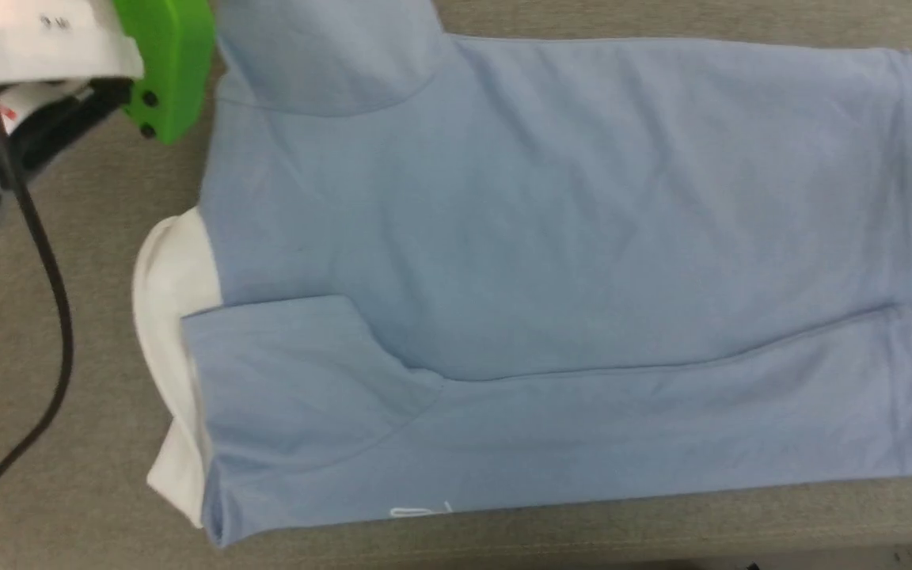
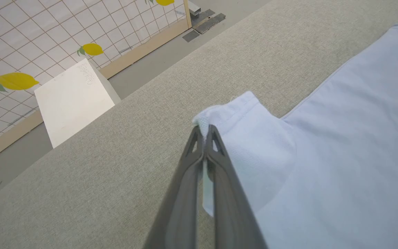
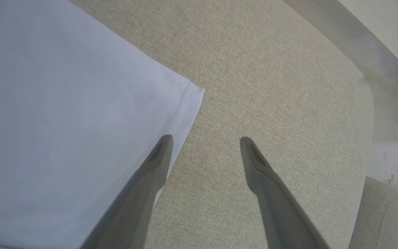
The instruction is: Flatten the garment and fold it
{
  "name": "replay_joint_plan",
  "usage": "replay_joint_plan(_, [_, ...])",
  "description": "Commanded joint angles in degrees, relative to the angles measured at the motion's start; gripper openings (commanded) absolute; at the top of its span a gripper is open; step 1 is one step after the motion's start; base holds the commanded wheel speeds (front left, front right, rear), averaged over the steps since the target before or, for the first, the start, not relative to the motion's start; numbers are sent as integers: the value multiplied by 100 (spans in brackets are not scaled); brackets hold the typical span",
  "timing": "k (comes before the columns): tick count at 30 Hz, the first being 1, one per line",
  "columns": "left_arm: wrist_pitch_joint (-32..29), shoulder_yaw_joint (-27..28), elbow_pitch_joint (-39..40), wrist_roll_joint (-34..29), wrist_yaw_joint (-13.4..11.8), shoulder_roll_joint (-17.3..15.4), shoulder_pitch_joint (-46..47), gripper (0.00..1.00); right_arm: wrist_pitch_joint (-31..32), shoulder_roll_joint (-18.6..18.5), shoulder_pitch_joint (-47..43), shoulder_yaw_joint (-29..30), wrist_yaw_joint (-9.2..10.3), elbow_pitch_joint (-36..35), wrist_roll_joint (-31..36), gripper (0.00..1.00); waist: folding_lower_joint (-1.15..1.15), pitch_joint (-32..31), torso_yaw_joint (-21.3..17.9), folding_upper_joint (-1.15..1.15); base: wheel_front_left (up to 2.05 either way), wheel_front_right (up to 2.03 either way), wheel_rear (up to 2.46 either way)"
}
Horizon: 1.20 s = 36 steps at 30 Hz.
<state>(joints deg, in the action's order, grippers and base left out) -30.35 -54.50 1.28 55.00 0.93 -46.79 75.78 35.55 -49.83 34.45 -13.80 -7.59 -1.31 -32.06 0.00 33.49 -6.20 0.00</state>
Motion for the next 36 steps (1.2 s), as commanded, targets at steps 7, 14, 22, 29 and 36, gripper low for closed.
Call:
replay_joint_plan(7, [115, -4, 815, -151, -283, 1, -206, 0, 496, -490, 1103, -1218, 10, 566, -368, 100, 0, 254, 659, 0, 0, 0, 0])
replay_joint_plan(14, [128, -17, 1311, -237, -467, -53, -282, 0, 798, -754, 1692, -2144, 10, 1207, -426, 100, 0, 389, 830, 0, 0, 0, 0])
replay_joint_plan(22, [201, -69, 1344, -267, -572, -85, -446, 0, 738, -857, 1835, -3069, 10, 1278, -828, 0, 0, 368, 861, 0, 0, 0, 0])
replay_joint_plan(29, [402, -68, 1110, -247, -664, -103, -655, 0, -409, -615, 2082, -2965, 10, 1701, -1016, 0, 0, -9, 739, 0, 0, 0, 0])
replay_joint_plan(36, [689, -70, 818, -40, -785, -159, -1128, 0, -1281, -408, 1777, -2549, 10, 2126, -1675, 0, 0, -695, 627, 0, 0, 0, 0])
